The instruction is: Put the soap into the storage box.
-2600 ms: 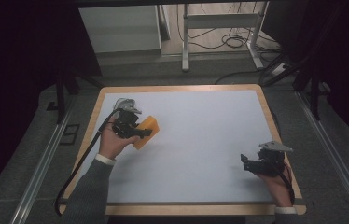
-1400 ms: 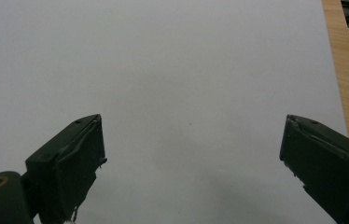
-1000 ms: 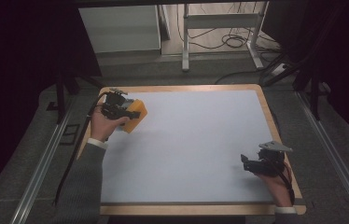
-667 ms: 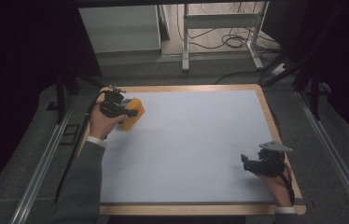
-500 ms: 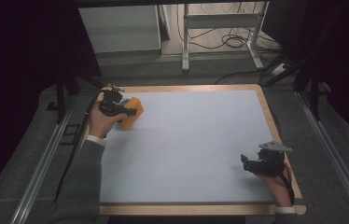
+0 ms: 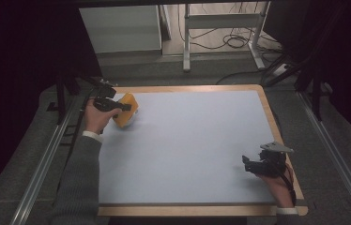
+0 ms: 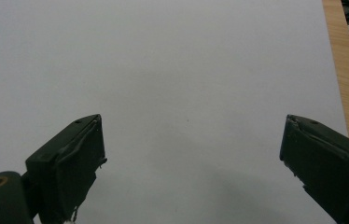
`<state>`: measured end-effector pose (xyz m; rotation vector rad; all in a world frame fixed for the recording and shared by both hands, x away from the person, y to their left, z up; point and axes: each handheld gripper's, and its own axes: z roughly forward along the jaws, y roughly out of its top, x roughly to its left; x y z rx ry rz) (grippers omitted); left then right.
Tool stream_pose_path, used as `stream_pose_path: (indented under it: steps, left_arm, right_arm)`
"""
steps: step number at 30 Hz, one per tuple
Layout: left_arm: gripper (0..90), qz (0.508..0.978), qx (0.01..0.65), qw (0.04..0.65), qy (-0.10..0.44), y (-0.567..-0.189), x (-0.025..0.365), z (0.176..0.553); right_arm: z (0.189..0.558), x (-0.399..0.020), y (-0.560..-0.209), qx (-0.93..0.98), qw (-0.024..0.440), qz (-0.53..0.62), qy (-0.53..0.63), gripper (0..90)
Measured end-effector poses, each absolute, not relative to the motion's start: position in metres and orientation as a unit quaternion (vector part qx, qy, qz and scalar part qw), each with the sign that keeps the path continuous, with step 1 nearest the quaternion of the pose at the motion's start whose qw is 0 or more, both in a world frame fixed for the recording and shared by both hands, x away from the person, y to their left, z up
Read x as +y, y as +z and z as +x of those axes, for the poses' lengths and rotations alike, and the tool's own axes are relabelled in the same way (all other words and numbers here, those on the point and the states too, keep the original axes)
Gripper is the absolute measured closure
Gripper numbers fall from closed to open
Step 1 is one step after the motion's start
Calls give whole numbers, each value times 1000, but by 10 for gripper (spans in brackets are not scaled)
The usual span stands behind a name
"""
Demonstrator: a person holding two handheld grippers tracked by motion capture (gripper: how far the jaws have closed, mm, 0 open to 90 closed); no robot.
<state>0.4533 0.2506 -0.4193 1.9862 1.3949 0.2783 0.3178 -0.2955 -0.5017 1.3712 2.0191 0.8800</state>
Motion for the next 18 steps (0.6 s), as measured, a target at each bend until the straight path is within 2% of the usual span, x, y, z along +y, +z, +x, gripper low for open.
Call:
stream_pose_path:
  steps: [18]
  left_arm:
    - [612, 751, 559, 335, 105, -430, 263, 467]
  right_arm:
    - [318, -297, -502, 748, 271, 511, 326, 68]
